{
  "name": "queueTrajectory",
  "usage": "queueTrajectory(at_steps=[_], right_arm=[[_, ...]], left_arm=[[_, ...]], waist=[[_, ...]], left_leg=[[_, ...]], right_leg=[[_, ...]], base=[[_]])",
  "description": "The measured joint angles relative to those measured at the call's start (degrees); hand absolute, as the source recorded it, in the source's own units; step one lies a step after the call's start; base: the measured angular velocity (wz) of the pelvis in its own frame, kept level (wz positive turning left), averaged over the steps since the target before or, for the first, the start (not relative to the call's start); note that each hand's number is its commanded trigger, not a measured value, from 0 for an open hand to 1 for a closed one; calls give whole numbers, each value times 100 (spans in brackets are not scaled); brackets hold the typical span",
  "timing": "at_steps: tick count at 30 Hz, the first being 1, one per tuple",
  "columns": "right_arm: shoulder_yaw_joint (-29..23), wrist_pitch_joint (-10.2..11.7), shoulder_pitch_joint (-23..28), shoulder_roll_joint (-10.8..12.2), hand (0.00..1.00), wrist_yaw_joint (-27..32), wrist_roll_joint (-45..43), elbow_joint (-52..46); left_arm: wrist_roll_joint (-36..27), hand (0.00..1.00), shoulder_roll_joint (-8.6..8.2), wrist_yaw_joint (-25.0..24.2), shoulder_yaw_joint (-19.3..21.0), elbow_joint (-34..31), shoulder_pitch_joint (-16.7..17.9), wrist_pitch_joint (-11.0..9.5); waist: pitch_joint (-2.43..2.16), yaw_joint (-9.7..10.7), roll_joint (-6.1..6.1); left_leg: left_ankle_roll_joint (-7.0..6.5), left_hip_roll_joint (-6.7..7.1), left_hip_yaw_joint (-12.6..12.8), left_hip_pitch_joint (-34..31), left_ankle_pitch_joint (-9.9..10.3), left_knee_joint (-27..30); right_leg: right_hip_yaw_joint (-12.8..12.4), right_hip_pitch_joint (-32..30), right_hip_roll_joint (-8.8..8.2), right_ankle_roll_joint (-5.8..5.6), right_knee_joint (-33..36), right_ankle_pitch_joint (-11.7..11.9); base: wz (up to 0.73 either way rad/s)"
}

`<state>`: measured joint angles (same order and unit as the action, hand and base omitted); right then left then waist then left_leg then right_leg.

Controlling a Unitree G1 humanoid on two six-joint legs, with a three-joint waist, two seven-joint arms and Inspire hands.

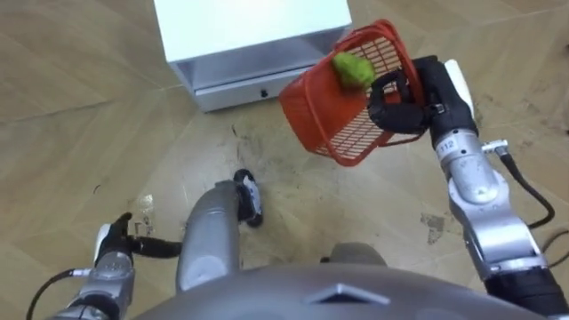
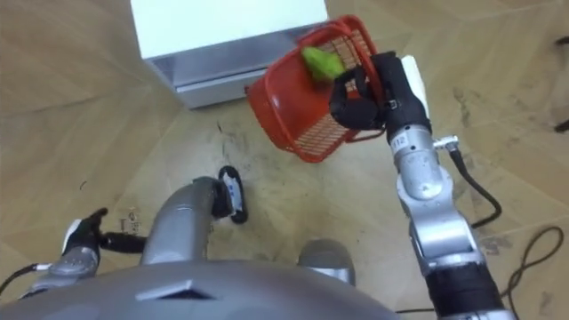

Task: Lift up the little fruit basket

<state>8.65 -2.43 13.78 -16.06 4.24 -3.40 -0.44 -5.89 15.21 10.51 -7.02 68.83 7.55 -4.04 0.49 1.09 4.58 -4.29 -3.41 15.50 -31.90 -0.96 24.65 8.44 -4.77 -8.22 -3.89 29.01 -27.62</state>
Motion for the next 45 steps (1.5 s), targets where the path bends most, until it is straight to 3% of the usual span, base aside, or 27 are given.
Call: queueTrajectory(at_steps=[3, 6, 12, 14, 16, 19, 22, 26, 27, 29, 31, 32, 33, 34, 35, 36, 37, 39, 40, 42, 43, 45], right_arm=[[-39, 1, 30, -2, 100, -90, -193, -113], [-118, 1, 34, -5, 100, -200, -346, -289], [-244, 2, 18, -6, 100, -301, -144, -669], [-257, 95, -30, -3, 100, -319, -57, -813], [-257, 107, -27, 3, 100, -371, -12, -927], [-263, 111, -20, 17, 100, -484, -10, -1128], [-290, 112, -8, 18, 100, -621, -9, -1398], [-365, 116, -194, 8, 100, -666, -16, -1427], [-367, 116, -234, 5, 100, -667, -19, -1427], [-363, 122, -292, 27, 100, -681, -11, -1425], [-371, 138, -308, 29, 100, -680, -22, -1425], [-365, 159, -342, 32, 100, -685, -43, -1425], [-368, 212, -372, 33, 100, -683, -44, -1425], [-374, 233, -372, 27, 100, -681, -42, -1424], [-376, 245, -374, 50, 100, -689, -71, -1412], [-384, 260, -374, 67, 100, -689, -95, -1403], [-394, 316, -384, 89, 100, -685, -120, -1397], [-384, 356, -416, 82, 100, -688, -130, -1398], [-385, 353, -417, 88, 100, -684, -141, -1402], [-348, 348, -416, 126, 100, -678, -152, -1403], [-349, 346, -414, 137, 100, -663, -157, -1400], [-359, 347, -341, 225, 100, -509, -167, -1400]], left_arm=[[63, 0, -61, -11, 1, 53, 201, 35], [182, 0, -80, -114, 15, 36, 301, 101], [337, 0, -79, -213, 30, -44, 315, 94], [337, 0, -63, -227, 30, -188, 306, 81], [423, 0, -52, -232, 30, -197, 302, 64], [451, 0, -55, -251, 35, -196, 305, 83], [557, 0, -76, -307, 33, -211, 309, 153], [551, 0, -66, -416, 81, -200, 229, 170], [552, 0, -74, -449, 111, -200, 208, 174], [552, 0, -76, -492, 262, -206, 124, 217], [553, 0, -81, -487, 294, -241, 73, 230], [543, 0, -83, -486, 290, -247, 78, 231], [542, 0, -82, -462, 290, -259, 60, 257], [544, 0, -83, -446, 288, -272, 12, 270], [544, 0, -79, -435, 289, -288, -33, 287], [543, 0, -80, -429, 285, -292, -27, 288], [541, 0, -76, -394, 266, -331, -100, 288], [545, 0, -84, -351, 261, -414, -186, 242], [545, 0, -85, -351, 260, -416, -193, 220], [543, 0, -101, -352, 238, -351, -177, 170], [543, 0, -116, -352, 238, -323, -165, 145], [541, 0, -130, -341, 240, -161, -107, 53]], waist=[[-29, -5, -50], [-44, -13, -90], [-15, -61, -74], [33, -61, -33], [47, -60, -1], [34, -87, 41], [32, -132, 73], [-7, -169, 161], [-5, -170, 157], [-3, -164, 111], [-1, -147, 126], [-4, -146, 128], [-11, -120, 119], [-11, -123, 99], [-8, -143, 59], [1, -140, 25], [22, -164, -23], [52, -300, -125], [53, -312, -147], [65, -300, -261], [60, -293, -283], [42, -271, -287]], left_leg=[[96, -73, 1, 303, -358, -483], [181, -117, 0, 478, -585, -796], [202, -106, 4, 602, -646, -898], [202, -85, 0, 635, -644, -896], [216, -75, -16, 651, -614, -886], [235, -29, -30, 699, -510, -862], [236, 47, 39, 768, -315, -722], [161, 219, 164, 774, 159, -208], [148, 225, 186, 774, 253, -108], [73, 267, 217, 785, 603, 223], [7, 393, 209, 937, 833, 276], [-51, 515, 220, 1078, 987, 304], [-120, 625, 222, 1234, 1112, 291], [-149, 663, 224, 1326, 1169, 268], [-201, 731, 189, 1544, 1234, 149], [-227, 751, 141, 1655, 1254, 68], [-255, 775, 69, 1826, 1277, -113], [-260, 758, -48, 2102, 1275, -410], [-260, 748, -71, 2173, 1275, -465], [-250, 690, -183, 2492, 1275, -767], [-247, 680, -215, 2552, 1276, -812], [-183, 687, -370, 2768, 1307, -946]], right_leg=[[1, 77, 142, 109, -21, 57], [-2, 103, 227, 180, -11, 92], [7, 198, 237, 226, -33, 78], [-18, 250, 225, 226, -82, 78], [5, 332, 227, 253, -200, 99], [11, 456, 197, 242, -358, 130], [-34, 632, 29, 214, -500, 115], [-38, 933, -239, 83, -577, 44], [-47, 952, -273, 79, -507, 46], [-82, 838, -409, -125, 114, 159], [-108, 662, -624, -173, 830, 367], [-189, 504, -746, -126, 1404, 645], [-287, 344, -829, -56, 1907, 1073], [-302, 264, -878, 7, 2118, 1350], [-339, 175, -904, 56, 2398, 1979], [-342, 156, -896, 45, 2482, 2265], [-394, 10, -844, 24, 2713, 2292], [-343, -548, -658, -6, 2979, 1655], [-338, -674, -592, -4, 2945, 1524], [-359, -1108, -303, -12, 2331, 1220], [-361, -1155, -251, -10, 2063, 1201], [-377, -1214, -149, 24, 664, 1290]], base=[[-2], [-1], [0], [0], [2], [1], [-7], [3], [0], [13], [16], [11], [13], [18], [16], [15], [9], [5], [6], [14], [22], [34]])
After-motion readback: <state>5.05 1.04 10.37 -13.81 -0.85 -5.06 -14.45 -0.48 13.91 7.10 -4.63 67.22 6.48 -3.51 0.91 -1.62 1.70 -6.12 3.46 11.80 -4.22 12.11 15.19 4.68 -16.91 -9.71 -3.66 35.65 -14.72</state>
